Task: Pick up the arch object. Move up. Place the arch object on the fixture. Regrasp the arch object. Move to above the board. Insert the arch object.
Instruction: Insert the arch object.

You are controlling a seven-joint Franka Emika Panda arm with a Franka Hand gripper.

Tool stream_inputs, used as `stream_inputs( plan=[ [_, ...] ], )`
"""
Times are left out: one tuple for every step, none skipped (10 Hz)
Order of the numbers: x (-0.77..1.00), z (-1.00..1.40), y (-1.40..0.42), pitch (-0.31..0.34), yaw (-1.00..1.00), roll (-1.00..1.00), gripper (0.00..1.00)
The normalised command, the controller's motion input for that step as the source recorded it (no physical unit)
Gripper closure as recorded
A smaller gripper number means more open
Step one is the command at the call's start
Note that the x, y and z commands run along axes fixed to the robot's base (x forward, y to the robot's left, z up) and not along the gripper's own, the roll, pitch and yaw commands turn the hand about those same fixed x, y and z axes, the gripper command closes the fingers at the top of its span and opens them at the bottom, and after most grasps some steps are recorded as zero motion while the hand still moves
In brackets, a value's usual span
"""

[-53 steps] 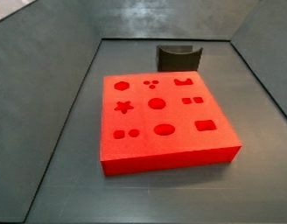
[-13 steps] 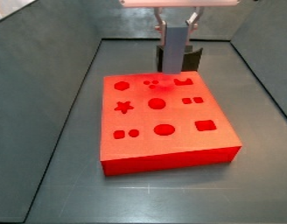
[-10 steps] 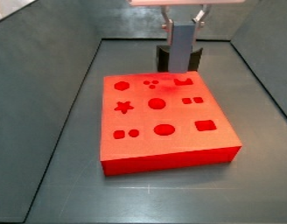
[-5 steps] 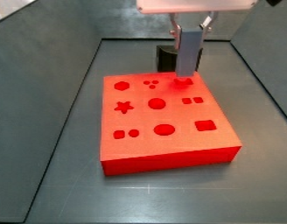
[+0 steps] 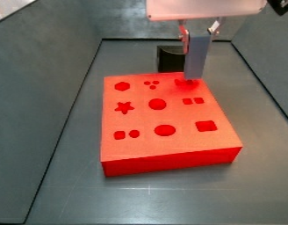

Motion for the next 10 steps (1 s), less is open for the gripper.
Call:
stream_inputs(
  plan=[
    [0.00,-0.23,0.00,-0.067,0.32,0.00,1.00],
    [0.00,-0.07,0.00,-0.051,0.12,0.00,1.00],
    [0.00,-0.05,0.00,-0.063,0.08,0.00,1.00],
    [-0.01,-0.09,-0.09,-0.060,0.09,0.00,1.00],
    [-0.01,-0.05,-0.19,-0.023,0.06,0.09,1.00],
    [-0.03,0.00,-0.15,-0.036,0.05,0.05,1.00],
    [-0.03,0.00,-0.03,-0.056,0.02,0.00,1.00],
    [-0.03,0.00,0.00,-0.060,0.02,0.00,1.00],
    [-0.15,-0.07,0.00,-0.057,0.09,0.01,1.00],
    [-0.16,-0.13,0.00,-0.027,0.11,0.04,1.00]
  ],
)
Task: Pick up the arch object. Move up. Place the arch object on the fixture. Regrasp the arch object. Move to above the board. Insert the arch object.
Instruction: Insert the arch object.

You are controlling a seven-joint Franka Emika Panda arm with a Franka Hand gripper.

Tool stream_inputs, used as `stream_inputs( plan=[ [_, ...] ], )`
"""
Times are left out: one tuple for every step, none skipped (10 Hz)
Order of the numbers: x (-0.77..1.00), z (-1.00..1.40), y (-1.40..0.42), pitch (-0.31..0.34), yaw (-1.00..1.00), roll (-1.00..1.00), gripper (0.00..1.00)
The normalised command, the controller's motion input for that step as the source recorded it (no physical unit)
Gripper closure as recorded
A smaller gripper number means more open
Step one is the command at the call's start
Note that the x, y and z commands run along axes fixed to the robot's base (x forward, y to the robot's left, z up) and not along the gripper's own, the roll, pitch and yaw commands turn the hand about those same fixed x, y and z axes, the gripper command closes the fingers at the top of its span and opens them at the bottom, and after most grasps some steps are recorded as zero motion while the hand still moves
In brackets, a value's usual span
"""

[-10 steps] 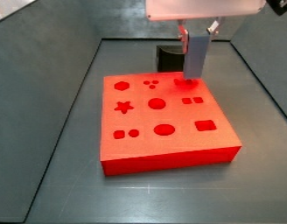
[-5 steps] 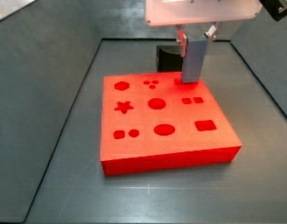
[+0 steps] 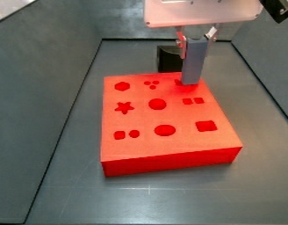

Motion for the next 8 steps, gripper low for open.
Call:
stream_inputs(
  plan=[
    [-0.05,-0.06,0.00,-0.014,0.05,0.00,1.00],
    [0.00,-0.03,0.00,-0.013,0.03,0.00,1.00],
    [0.00,0.00,0.00,-0.011,0.00,0.00,1.00],
    [0.00,-0.09,0.00,-0.016,0.02,0.00,1.00],
    [-0.09,-0.13,0.00,-0.010,0.12,0.00,1.00],
    [0.00,-0.05,0.00,-0.010,0.08,0.00,1.00],
    [0.00,0.00,0.00,-0.034,0.00,-0.02,1.00],
    [-0.02,-0.04,0.00,-0.040,0.00,-0.01,1.00]
  ],
)
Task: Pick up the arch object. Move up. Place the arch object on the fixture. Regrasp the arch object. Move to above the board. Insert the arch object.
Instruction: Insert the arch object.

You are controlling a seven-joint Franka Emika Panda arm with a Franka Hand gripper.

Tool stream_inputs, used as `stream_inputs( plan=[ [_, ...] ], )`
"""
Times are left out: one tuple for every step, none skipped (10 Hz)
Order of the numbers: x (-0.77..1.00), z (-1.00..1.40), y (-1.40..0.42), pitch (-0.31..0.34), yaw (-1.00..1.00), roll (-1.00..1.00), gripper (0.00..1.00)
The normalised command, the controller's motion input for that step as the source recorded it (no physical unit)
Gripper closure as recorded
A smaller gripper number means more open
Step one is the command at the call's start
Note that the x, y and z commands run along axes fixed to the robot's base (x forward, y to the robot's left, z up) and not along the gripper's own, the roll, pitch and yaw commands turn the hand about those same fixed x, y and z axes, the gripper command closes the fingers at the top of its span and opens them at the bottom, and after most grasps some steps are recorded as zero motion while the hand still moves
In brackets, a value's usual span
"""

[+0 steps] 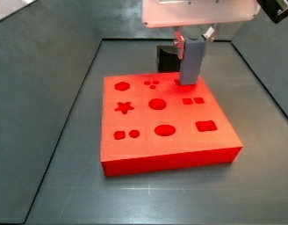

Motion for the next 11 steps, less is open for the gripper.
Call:
stream_inputs(
  plan=[
    [-0.24,-0.09,0.00,-0.010,0.06,0.00,1.00],
    [-0.05,-0.01,0.00,-0.043,0.00,-0.02,1.00],
    [0.00,0.00,0.00,-0.001,0.01,0.00,1.00],
    [-0.12,-0.12,0.00,-0.004,0.20,0.00,1.00],
    [0.00,-0.05,0.00,-0.011,0.12,0.00,1.00],
    [0.00,-0.03,0.00,0.000,0.00,0.00,1.00],
    [0.00,-0.24,0.00,0.000,0.08,0.05,1.00],
    [0.00,-0.20,0.00,0.000,0.07,0.00,1.00],
    [0.00,-0.05,0.00,-0.010,0.00,0.00,1.00],
    [-0.03,0.00,0.00,0.000,-0.01,0.00,1.00],
    [-0.04,0.00,0.00,-0.010,0.00,0.00,1.00]
  ],
)
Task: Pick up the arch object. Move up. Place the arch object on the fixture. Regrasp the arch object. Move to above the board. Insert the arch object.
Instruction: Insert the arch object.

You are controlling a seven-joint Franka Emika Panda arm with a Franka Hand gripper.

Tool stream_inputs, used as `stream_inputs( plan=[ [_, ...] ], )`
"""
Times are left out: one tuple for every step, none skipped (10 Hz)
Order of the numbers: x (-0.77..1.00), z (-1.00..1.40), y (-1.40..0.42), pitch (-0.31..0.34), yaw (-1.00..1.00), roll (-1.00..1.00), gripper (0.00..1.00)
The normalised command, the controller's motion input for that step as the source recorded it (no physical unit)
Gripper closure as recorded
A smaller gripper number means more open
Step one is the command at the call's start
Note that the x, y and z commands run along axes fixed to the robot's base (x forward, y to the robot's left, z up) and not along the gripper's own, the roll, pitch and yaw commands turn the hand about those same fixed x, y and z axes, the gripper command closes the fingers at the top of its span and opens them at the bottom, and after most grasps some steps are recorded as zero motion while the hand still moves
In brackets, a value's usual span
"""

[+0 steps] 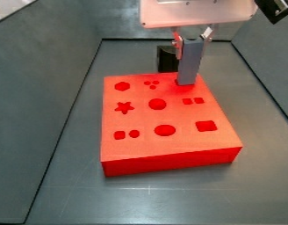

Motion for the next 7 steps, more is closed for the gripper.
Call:
stream_inputs(
  plan=[
    [-0.07,0.00,0.00,0.000,-0.01,0.00,1.00],
    [-0.08,0.00,0.00,0.000,-0.04,0.00,1.00],
    [-0.07,0.00,0.00,0.000,-0.09,0.00,1.00],
    [-0.13,-0.01,-0.07,0.000,-0.20,0.00,1.00],
    [-0.12,0.00,-0.05,0.000,-0.20,0.00,1.00],
    [-0.08,0.00,0.00,0.000,-0.13,0.00,1.00],
    [-0.03,0.00,0.00,0.000,-0.09,0.00,1.00]
  ],
)
